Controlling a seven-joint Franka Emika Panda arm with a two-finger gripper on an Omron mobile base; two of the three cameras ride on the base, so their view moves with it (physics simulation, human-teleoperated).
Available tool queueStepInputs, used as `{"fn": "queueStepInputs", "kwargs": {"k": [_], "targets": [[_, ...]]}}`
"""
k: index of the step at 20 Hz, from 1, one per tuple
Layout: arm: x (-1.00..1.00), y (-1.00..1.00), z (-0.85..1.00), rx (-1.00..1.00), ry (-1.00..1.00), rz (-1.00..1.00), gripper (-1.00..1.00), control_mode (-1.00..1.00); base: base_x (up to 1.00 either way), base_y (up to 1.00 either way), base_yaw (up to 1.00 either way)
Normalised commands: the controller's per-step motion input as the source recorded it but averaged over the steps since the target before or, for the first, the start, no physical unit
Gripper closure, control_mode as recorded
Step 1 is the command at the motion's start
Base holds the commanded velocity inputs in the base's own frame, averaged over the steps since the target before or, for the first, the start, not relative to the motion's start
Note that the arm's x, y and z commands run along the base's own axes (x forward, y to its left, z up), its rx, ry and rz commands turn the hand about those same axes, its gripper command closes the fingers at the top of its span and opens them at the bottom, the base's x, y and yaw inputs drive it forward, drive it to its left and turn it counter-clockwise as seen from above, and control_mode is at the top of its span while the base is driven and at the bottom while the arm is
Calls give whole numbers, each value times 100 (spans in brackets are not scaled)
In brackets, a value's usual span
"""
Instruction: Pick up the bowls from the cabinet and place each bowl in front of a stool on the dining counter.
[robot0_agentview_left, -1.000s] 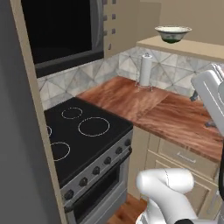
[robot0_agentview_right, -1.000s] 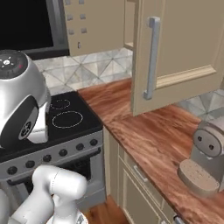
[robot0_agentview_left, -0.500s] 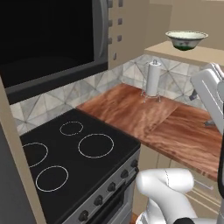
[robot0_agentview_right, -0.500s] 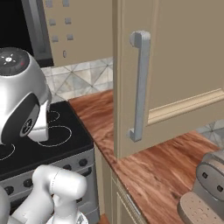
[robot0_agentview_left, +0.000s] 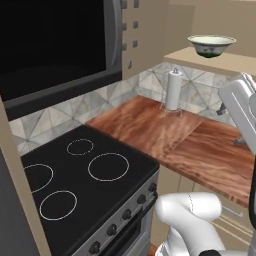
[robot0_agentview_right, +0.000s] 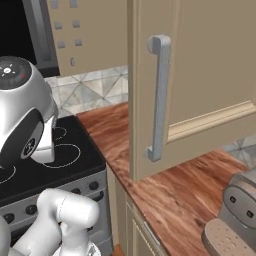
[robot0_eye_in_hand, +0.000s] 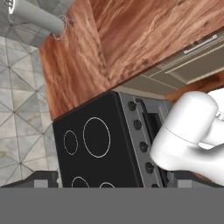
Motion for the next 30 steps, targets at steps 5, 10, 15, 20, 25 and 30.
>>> {"fn": "queueStepInputs", "kwargs": {"k": [5,10,15,20,25,30], "targets": [[0,0,0,0,0,0,-100,100,61,-31,0],[0,0,0,0,0,0,-100,100,67,-50,7],[0,0,0,0,0,0,-100,100,55,-29,7],[0,0,0,0,0,0,-100,100,62,0,-8],[0,0,0,0,0,0,-100,100,61,19,-38],[0,0,0,0,0,0,-100,100,46,4,-56]]}}
